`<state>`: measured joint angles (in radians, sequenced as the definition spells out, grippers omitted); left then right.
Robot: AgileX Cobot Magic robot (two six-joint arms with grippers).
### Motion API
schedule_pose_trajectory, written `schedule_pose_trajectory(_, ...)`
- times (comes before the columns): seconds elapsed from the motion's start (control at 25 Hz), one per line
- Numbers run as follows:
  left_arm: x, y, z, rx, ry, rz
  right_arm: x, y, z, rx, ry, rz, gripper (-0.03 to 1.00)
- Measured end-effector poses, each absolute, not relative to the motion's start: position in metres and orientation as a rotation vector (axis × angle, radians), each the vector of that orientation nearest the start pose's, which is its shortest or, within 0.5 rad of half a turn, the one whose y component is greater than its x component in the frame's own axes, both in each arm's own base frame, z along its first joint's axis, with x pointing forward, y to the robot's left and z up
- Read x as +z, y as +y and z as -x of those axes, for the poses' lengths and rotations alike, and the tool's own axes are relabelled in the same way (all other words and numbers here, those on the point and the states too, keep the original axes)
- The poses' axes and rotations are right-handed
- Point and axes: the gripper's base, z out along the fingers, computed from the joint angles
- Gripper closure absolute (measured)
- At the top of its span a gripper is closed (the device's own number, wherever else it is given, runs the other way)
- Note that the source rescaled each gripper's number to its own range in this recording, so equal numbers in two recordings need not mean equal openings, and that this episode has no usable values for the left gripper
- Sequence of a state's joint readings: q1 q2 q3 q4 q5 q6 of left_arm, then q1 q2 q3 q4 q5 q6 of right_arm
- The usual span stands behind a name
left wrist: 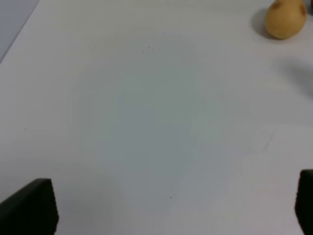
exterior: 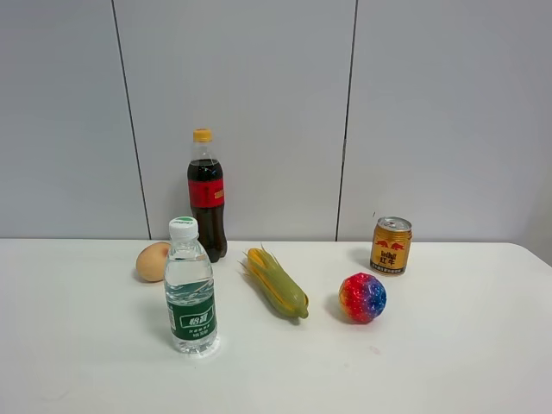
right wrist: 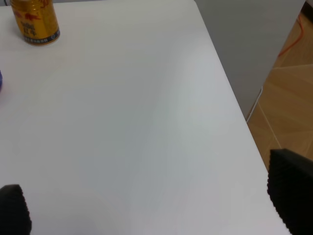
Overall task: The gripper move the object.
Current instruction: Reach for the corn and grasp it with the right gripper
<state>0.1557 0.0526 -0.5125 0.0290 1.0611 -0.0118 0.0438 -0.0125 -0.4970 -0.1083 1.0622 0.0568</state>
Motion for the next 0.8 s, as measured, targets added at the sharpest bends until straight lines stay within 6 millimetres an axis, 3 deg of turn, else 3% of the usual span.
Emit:
schedule_pose_trajectory(0.6, 0.281, 0.003, -0.002, 0.123, 2.079, 0.175, 0.277, -0.009, 0.007, -0.066, 2.031, -0.019, -0.03)
schedule_pose_trajectory(0.72, 0.281, 0.003, -0.002, 0.123, 2.079, 0.175, 0.294, -0.008, 0.013, -0.068, 1.973, 0.013, -0.03)
schedule_pose_trajectory(0.8, 0.281, 0.003, -0.002, 0.123, 2.079, 0.175, 0.321, -0.008, 0.017, -0.105, 1.899, 0.069, -0.03)
